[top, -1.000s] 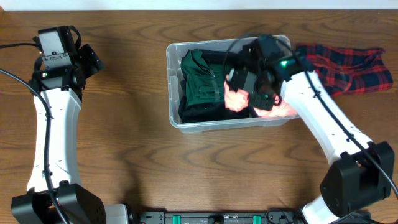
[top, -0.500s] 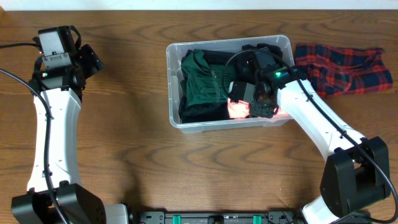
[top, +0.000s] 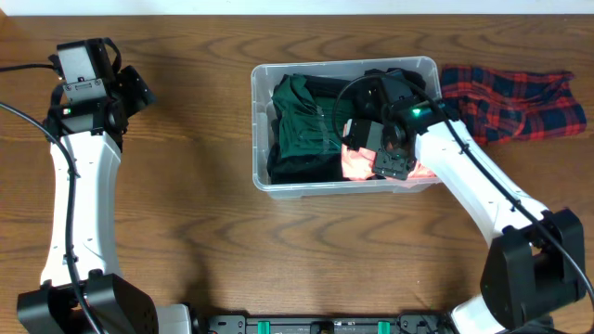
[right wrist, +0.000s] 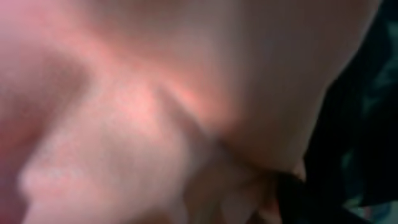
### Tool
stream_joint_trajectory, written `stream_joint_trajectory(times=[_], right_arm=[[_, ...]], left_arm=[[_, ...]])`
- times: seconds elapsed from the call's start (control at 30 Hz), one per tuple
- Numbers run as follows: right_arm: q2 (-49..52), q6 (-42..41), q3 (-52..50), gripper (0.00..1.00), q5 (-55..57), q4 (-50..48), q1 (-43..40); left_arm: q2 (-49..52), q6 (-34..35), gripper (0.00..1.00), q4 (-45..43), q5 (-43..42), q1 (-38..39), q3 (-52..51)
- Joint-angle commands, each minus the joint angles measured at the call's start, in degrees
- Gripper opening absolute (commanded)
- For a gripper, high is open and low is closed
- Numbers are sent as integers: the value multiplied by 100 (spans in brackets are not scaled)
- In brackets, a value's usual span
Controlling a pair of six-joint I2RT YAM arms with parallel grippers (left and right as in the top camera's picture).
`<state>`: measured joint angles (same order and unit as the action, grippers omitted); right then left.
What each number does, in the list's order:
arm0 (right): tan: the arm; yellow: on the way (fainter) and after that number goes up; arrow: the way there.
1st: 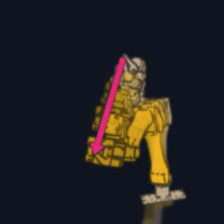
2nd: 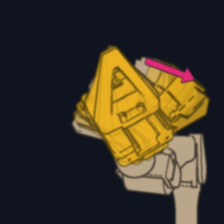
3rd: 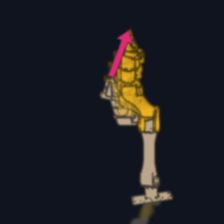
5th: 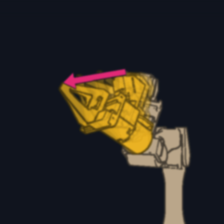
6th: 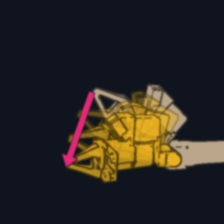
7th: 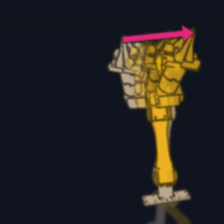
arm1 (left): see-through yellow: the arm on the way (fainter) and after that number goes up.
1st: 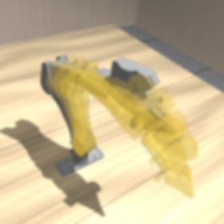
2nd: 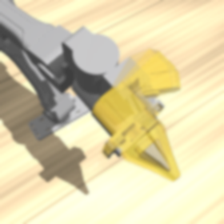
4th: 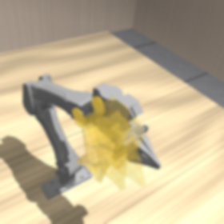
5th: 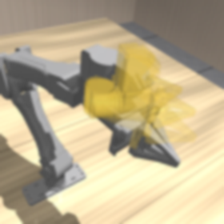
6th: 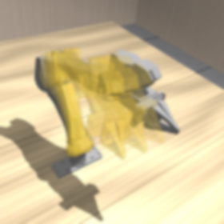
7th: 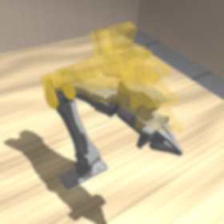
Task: Pack container
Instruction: 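Lower the pink cloth into the bin's front right and release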
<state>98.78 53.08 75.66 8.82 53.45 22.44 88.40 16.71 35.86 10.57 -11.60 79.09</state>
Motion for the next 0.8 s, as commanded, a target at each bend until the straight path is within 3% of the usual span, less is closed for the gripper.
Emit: stream_joint_trajectory(times=[0.0,0.23,0.43,0.47,0.63,0.67,0.77], right_arm=[[-420,-92,-28,84,-229,96,149],[-1097,-531,-28,99,-612,188,151],[-1429,-1491,-28,96,-990,-9,153],[-1432,-1818,-28,87,-1075,-122,153],[-1360,-3442,-31,8,-1080,-640,114],[-1335,-3713,-33,1,-1080,-734,109],[-1193,-4216,-33,1,-1078,-868,111]], left_arm=[[-31,-9,98,15,66,-24,15],[-31,-11,98,15,66,-22,15],[-31,-9,98,15,66,-24,15],[-31,-9,98,15,66,-24,15],[-31,-11,98,15,66,-24,15],[-31,-9,98,15,66,-22,15],[-31,-11,98,15,66,-22,15]])
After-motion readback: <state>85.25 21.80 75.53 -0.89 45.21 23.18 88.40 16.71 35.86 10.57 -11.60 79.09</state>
